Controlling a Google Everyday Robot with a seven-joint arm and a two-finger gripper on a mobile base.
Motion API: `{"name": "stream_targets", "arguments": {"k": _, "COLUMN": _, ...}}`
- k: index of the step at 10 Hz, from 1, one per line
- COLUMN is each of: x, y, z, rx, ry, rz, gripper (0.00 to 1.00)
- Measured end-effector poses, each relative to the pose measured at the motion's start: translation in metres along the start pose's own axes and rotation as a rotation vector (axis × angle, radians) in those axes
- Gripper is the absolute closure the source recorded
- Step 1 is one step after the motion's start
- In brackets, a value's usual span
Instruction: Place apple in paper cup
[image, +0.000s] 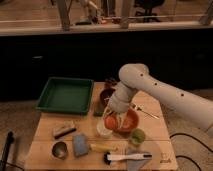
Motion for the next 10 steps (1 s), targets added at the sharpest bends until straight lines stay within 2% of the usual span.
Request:
{"name": "stream_targets", "arguments": {"k": 6, "x": 0.005, "y": -0.006, "z": 0.014, "rx": -0.006, "ry": -0.018, "rz": -0.038, "gripper": 1.00}}
{"name": "stream_targets", "arguments": {"k": 10, "x": 0.009, "y": -0.009, "z": 0.025, "rx": 0.007, "ry": -0.028, "rz": -0.049, "gripper": 1.00}}
